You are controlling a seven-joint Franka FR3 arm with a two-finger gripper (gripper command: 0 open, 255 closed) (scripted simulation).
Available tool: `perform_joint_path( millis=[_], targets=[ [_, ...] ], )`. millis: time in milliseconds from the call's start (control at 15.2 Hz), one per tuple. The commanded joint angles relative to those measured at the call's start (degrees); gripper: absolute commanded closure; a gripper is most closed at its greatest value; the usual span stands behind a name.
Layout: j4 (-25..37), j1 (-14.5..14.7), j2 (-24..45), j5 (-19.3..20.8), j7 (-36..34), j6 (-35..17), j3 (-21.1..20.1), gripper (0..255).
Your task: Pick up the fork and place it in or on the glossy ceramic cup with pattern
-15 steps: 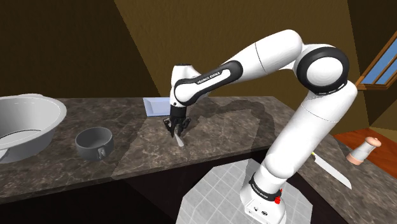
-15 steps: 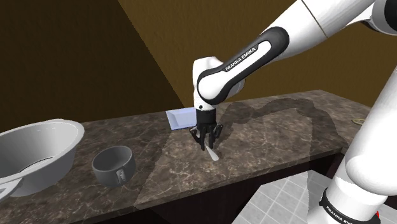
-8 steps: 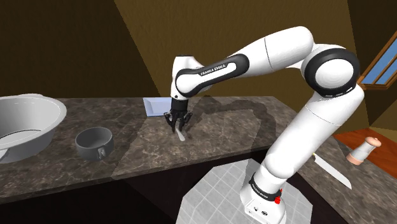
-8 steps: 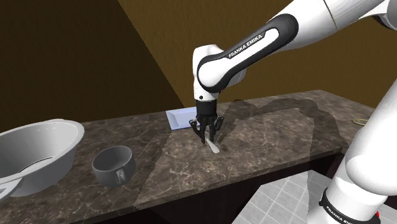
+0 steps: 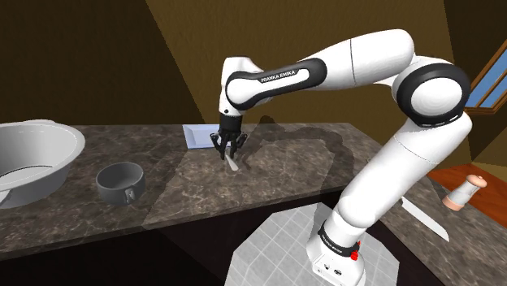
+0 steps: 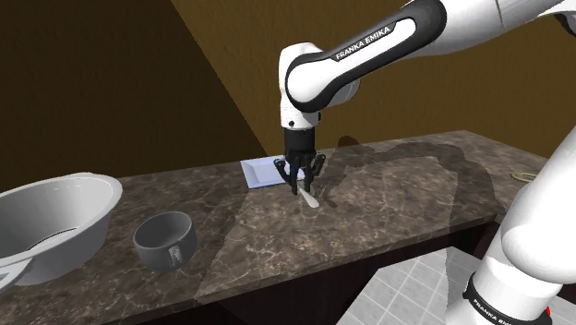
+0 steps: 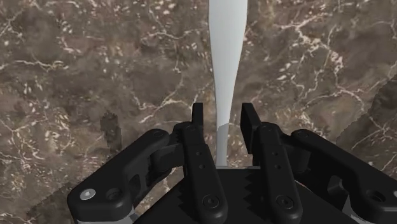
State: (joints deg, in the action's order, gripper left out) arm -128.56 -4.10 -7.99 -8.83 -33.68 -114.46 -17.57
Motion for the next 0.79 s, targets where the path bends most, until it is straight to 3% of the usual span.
perform_joint_path(
  millis=[0, 726],
  targets=[
    [0.90, -0.04, -0.79, -0.10, 0.03, 1.68, 0.13, 255],
    [6.77, -0.20, -3.14, -0.20, -0.28, 9.84, 0.67, 255]
  ],
)
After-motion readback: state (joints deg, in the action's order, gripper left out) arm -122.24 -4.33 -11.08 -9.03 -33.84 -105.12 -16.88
